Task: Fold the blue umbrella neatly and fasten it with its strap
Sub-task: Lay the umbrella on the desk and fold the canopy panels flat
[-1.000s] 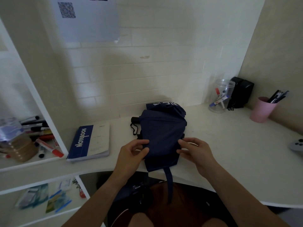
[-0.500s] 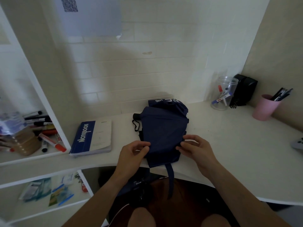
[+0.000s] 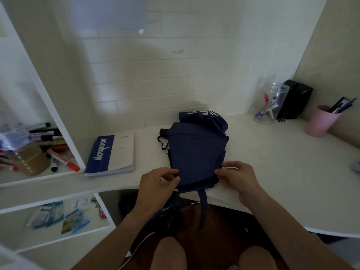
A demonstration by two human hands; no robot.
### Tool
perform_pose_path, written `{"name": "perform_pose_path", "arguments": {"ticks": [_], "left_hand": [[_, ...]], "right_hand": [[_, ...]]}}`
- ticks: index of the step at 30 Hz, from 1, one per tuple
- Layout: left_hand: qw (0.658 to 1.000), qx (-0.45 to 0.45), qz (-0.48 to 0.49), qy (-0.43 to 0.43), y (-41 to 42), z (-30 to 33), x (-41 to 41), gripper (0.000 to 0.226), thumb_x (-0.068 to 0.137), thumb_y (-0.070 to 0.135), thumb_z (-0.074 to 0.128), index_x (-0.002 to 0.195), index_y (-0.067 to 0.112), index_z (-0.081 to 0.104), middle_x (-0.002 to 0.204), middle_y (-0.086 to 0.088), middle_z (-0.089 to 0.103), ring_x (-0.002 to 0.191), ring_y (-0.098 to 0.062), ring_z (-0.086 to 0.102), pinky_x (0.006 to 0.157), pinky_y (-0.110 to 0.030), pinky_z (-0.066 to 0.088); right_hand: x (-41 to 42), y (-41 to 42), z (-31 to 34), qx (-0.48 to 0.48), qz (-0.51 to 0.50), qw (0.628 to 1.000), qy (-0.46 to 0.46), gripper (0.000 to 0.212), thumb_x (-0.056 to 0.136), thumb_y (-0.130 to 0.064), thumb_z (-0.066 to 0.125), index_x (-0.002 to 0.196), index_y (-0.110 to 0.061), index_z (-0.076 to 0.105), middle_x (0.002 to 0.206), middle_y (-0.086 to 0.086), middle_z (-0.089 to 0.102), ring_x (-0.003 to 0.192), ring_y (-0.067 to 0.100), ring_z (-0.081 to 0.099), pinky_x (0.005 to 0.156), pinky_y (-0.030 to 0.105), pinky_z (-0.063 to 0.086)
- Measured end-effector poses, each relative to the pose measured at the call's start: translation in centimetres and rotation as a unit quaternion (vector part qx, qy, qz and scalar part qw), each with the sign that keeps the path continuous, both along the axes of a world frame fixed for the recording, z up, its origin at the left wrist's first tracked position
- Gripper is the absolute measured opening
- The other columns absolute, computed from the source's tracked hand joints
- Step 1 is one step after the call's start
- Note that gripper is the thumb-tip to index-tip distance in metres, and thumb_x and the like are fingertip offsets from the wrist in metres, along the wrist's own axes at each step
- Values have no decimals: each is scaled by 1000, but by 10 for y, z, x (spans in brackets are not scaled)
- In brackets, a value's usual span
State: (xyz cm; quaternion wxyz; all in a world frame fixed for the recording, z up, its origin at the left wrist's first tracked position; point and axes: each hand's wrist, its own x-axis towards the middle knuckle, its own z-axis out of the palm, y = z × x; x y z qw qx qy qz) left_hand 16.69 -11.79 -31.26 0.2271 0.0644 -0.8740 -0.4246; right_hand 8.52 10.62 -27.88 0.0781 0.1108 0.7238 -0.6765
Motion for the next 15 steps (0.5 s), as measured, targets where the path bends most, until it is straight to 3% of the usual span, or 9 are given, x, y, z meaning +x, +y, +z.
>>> {"name": "perform_pose_path", "arguments": {"ticks": [2, 4, 8, 11, 13, 15], "left_hand": [[999, -39, -6, 10, -1, -3, 2, 20, 83, 26, 81, 102, 30, 79, 84, 19, 73, 82, 2, 66, 78, -3, 44], [998, -65, -17, 17, -2, -5, 4, 20, 82, 26, 81, 102, 28, 79, 83, 18, 73, 81, 0, 65, 80, -11, 46], [991, -127, -33, -12, -6, -7, 3, 20, 82, 33, 80, 102, 29, 78, 82, 18, 74, 81, -3, 62, 82, -28, 54], [975, -222, -21, 0, -5, 0, -7, 17, 86, 39, 73, 97, 27, 77, 84, 11, 71, 82, -9, 59, 81, -36, 54], [957, -282, -33, 66, 2, 9, -20, 21, 95, 39, 62, 102, 23, 74, 96, 5, 66, 91, -14, 58, 83, -36, 52], [931, -340, -96, 89, 11, 13, -37, 33, 104, 38, 47, 125, 22, 67, 121, 0, 63, 112, -18, 57, 98, -36, 49]], "right_hand": [[2, 2, 1, 28, 5, 1000, -7, 27, 74, 0, 84, 95, -7, 70, 88, 13, 75, 72, 21, 71, 58, 24, 55], [3, 3, -1, 79, 20, 997, -3, 24, 74, -5, 85, 92, -10, 71, 85, 10, 75, 69, 18, 67, 54, 24, 51], [4, 4, -5, 170, 39, 985, 14, 26, 69, -14, 89, 88, -16, 71, 81, 6, 75, 70, 19, 68, 59, 30, 52], [5, 4, -8, 214, 45, 975, 27, 26, 66, -20, 91, 84, -20, 71, 75, 1, 76, 70, 19, 72, 69, 36, 60], [5, 4, -8, 225, 48, 973, 34, 26, 66, -22, 91, 83, -21, 71, 74, 0, 76, 69, 19, 72, 72, 37, 61], [5, 3, -7, 231, 53, 971, 33, 26, 68, -20, 90, 84, -20, 71, 75, 1, 76, 68, 19, 72, 71, 37, 60]]}}
